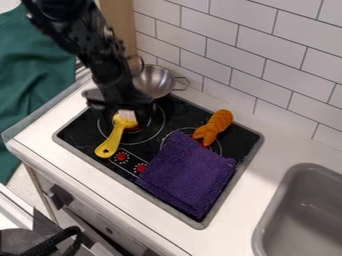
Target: Move the yellow brush to the left side of the purple towel
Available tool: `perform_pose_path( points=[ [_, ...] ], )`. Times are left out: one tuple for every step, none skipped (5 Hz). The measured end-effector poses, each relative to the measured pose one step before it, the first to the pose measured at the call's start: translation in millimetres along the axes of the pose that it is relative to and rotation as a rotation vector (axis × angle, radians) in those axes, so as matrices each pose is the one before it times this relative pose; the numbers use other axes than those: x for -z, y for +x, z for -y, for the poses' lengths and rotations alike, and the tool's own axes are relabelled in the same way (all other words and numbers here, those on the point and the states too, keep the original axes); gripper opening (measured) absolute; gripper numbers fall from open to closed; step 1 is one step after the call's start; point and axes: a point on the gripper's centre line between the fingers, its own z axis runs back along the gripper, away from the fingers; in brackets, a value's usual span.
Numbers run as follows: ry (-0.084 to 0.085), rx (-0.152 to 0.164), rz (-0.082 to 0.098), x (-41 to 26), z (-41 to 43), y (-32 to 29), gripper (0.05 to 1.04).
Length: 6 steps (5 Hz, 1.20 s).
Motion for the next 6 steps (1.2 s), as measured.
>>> perform_pose_path(
  points=[
    [0.0025, 0.0662, 0.0331, -29.43, 10.48, -5.07, 1.001],
    [-0.007, 0.1091, 0.0116, -22.59, 21.1, -7.0, 1.001],
    [0.0438, 0.0453, -0.0704, -1.91, 14.81, -9.67, 1.001],
    [0.054, 0.0044, -0.0432, -4.52, 10.18, -0.11, 1.001],
    [0.0152, 0.0006, -0.0302, -2.18, 7.55, -4.15, 1.001],
    [-0.0146, -0.0107, -0.0081, -0.56, 4.3, -1.23, 1.001]
  ],
)
